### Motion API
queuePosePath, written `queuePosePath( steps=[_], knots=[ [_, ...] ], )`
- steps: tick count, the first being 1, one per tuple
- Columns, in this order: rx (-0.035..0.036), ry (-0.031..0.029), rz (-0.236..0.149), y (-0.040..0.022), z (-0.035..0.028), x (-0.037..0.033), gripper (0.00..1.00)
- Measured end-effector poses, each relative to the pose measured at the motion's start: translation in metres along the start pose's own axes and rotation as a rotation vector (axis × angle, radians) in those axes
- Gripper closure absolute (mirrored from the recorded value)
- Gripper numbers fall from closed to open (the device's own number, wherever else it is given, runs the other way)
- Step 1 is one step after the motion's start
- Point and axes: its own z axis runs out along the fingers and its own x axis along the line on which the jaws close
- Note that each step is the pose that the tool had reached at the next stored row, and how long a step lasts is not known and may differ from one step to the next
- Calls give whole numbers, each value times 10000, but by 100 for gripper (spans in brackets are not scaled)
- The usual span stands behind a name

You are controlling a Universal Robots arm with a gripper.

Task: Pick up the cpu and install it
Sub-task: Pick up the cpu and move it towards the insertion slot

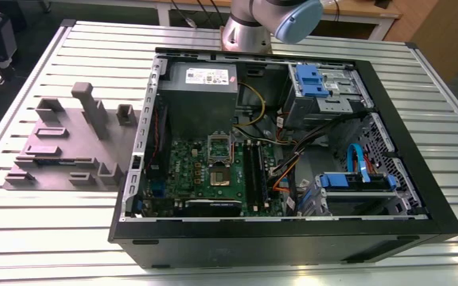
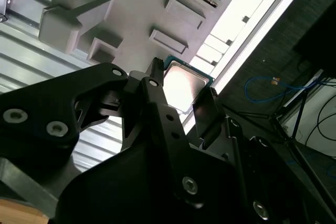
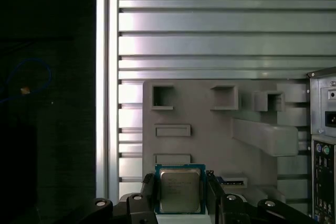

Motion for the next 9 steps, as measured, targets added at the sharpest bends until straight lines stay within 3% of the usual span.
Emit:
queuePosePath(
  steps=[9],
  knots=[
    [0,-1,-1,2,-61,-1,53]
  ],
)
